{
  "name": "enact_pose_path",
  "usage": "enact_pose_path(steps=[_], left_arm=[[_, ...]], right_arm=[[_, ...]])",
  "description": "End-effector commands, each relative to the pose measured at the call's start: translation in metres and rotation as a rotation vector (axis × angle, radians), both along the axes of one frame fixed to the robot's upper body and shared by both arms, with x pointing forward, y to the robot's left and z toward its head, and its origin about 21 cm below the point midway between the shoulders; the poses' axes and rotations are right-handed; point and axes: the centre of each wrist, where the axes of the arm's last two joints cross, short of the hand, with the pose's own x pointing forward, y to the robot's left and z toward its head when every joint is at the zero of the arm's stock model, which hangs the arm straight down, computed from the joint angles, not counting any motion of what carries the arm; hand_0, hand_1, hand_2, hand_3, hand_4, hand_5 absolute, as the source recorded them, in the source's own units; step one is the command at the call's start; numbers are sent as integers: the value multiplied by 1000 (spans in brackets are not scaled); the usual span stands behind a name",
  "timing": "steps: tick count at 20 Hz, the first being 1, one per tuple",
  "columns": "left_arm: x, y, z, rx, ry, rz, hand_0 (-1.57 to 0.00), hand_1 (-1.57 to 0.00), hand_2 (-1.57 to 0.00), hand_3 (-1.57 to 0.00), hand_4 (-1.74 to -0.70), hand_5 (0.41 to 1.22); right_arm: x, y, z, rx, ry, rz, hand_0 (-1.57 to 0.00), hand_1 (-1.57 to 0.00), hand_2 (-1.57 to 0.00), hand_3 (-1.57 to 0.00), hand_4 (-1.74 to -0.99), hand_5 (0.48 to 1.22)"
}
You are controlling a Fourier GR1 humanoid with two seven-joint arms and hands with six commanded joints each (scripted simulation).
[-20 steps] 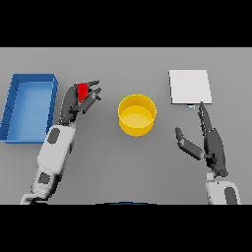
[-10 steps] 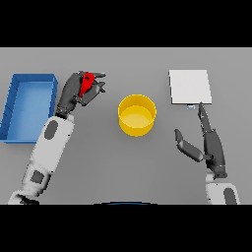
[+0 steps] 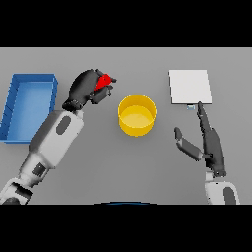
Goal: Pick up the red beaker and tilt it to pour out 1 green nut into yellow bowl. Pick up the yellow bowl and place it on the metallic measuring scale.
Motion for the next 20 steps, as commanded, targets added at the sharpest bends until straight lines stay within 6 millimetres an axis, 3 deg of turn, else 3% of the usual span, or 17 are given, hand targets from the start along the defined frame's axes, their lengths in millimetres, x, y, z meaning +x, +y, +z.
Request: enact_pose_path(steps=[1, 8, 10, 11, 13, 15, 20], left_arm=[[2, -6, 5, 80, -15, -10, -1569, -1569, -1569, -1568, -1738, 1133], [6, -27, 21, 523, -124, -144, -1571, -1571, -1571, -1570, -1740, 1190], [8, -32, 22, 623, -142, -188, -1571, -1571, -1571, -1571, -1649, 1201], [9, -35, 25, 667, -154, -221, -1571, -1571, -1571, -1571, -1666, 1205], [11, -45, 38, 780, -165, -266, -1571, -1571, -1571, -1391, -1687, 1211], [14, -52, 38, 878, -176, -321, -1571, -1571, -1571, -1277, -1701, 1215], [13, -72, 33, 1105, -226, -473, -1571, -1571, -1571, -1475, -1726, 1219]], right_arm=[[1, 1, 1, 5, 5, 3, 1, 1, 1, 1, -1254, 687], [0, 5, 3, 0, 13, 3, 1, 1, 1, 1, -1274, 704], [-5, 6, 0, 12, -1, 10, 1, 1, 1, 1, -1284, 705], [-3, 4, 1, 20, 0, 3, 1, 1, 1, 1, -1283, 702], [-2, 8, -1, 53, 10, 4, 1, 1, 1, 1, -1287, 690], [-1, 8, -5, 59, 4, -9, 1, 1, 1, 1, -1292, 678], [-2, 5, -7, 102, 8, -10, 1, 1, 1, 1, -1291, 648]])
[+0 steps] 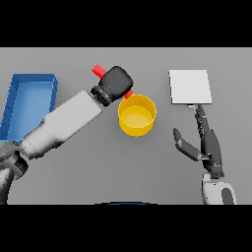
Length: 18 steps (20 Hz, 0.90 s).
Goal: Pick up the red beaker and tilt it to pour out 1 green nut into yellow bowl. Pick up the yellow bowl and place it on the metallic measuring scale.
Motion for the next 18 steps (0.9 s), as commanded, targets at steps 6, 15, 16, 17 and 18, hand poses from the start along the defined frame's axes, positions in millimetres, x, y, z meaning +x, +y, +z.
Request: enact_pose_path(steps=[6, 15, 16, 17, 18], left_arm=[[1, -15, 1, 249, -56, -83, -1571, -1571, -1571, -1546, -1737, 1220], [5, -37, 11, 500, -151, -182, -1571, -1571, -1571, -1568, -1735, 1221], [6, -40, 12, 535, -160, -200, -1571, -1571, -1571, -1568, -1735, 1221], [7, -41, 14, 560, -173, -206, -1571, -1571, -1571, -1569, -1734, 1221], [6, -41, 11, 584, -180, -233, -1571, -1571, -1571, -1569, -1734, 1221]], right_arm=[[1, 1, 2, -23, -5, -16, 1, 1, 1, 1, -1288, 627], [-1, 3, -3, -63, 2, -37, 1, 1, 1, 1, -1225, 583], [1, 1, -2, -66, 8, -42, 1, 1, 1, 1, -1216, 585], [2, 3, -1, -60, 2, -40, 1, 1, 1, 1, -1214, 589], [1, 3, -1, -69, -3, -38, 1, 1, 1, 1, -1204, 591]])
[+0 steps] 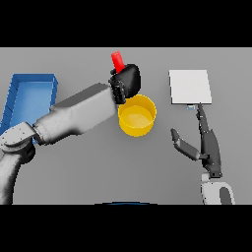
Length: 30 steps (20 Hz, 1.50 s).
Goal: Pick up the red beaker and tilt it to pour out 1 green nut into yellow bowl. Pick up the yellow bowl and place it on the metallic measuring scale.
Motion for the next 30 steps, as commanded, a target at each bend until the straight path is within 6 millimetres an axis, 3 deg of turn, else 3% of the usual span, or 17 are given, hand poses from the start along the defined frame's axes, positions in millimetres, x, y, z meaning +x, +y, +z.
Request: enact_pose_path(steps=[1, 4, 6, 8, 9, 10, 12, 16, 19, 22, 27, 30], left_arm=[[-1, -5, 2, 16, -5, -22, -1571, -1571, -1571, -1570, -1735, 1221], [2, -5, 8, 68, -37, -60, -1571, -1571, -1571, -1570, -1734, 1221], [7, -7, 22, 73, -52, -57, -1571, -1571, -1571, -1571, -1731, 1221], [17, -7, 50, 35, -78, -52, -1571, -1571, -1571, -1571, -1729, 1221], [21, -4, 64, 12, -104, -45, -1571, -1571, -1571, -1494, -1727, 1221], [26, 0, 83, -13, -134, -28, -1571, -1571, -1399, -1509, -1676, 1221], [37, 6, 119, -88, -176, -1, -1571, -1571, -1461, -1041, -1699, 1221], [55, 32, 178, -298, -229, 162, -1571, -1571, -1526, -1354, -1715, 1221], [72, 79, 199, -608, -206, 369, -1571, -1571, -1548, -1379, -1727, 1221], [84, 141, 199, -936, -176, 576, -1571, -1571, -1559, -1368, -1733, 1221], [83, 227, 170, -1340, -137, 744, -1571, -1571, -1567, -1428, -1739, 1221], [72, 261, 141, -1544, -200, 865, -1571, -1571, -1569, -1432, -1740, 1221]], right_arm=[[-2, 1, -1, 6, -13, 9, 1, 1, 1, 1, -1206, 591], [-3, 1, -1, -16, -10, 6, 1, 1, 1, 1, -1210, 594], [-2, 3, -2, -19, 3, -6, 1, 1, 1, 1, -1206, 592], [2, 5, -2, -14, -6, 0, 1, 1, 1, 1, -1209, 592], [3, 3, -4, -14, 0, -11, 1, 1, 1, 1, -1203, 592], [3, 3, 0, -17, -19, -9, 1, 1, 1, 1, -1201, 592], [4, 7, 0, 3, -25, -1, 1, 1, 1, 1, -1186, 596], [1, 3, -1, 47, -17, 25, 1, 1, 1, 1, -1183, 595], [4, 5, -1, 53, -22, 36, 1, 1, 1, 1, -1199, 594], [7, 2, 1, 61, -11, 47, 1, 1, 1, 1, -1224, 592], [9, -5, 0, 29, -39, 57, 1, 1, 1, 1, -1226, 587], [11, -6, -6, 14, -25, 65, 1, 1, 1, 1, -1217, 599]])
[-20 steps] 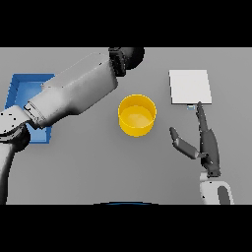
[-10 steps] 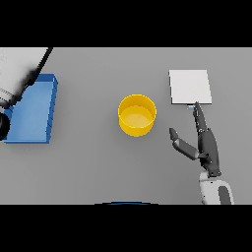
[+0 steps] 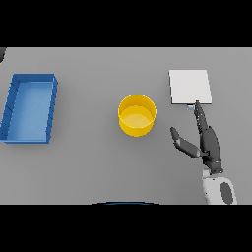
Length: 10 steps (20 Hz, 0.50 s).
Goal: Pick up the red beaker and tilt it to pour out 1 green nut into yellow bowl. Pick up the yellow bowl and place it on the metallic measuring scale.
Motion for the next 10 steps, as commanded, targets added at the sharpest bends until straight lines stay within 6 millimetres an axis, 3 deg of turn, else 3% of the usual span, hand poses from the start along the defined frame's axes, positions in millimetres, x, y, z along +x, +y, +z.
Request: enact_pose_path(steps=[1, 5, 10], left_arm=[[-5, 7, -10, -53, -16, 41, -1571, -1571, -1569, -1446, -1740, 1221], [-37, 32, -59, -206, -1, 193, -1571, -1571, -1570, -1457, -1741, 1221], [-82, 34, -108, -302, 30, 280, -1571, -1571, -1571, -1449, -1741, 1221]], right_arm=[[0, -2, 0, -10, -5, 0, 1, 1, 1, 1, -1212, 604], [-2, -2, 0, -41, -5, 17, 1, 1, 1, 1, -1212, 641], [-2, 2, 2, -52, 12, 16, 1, 1, 1, 1, -1215, 664]])
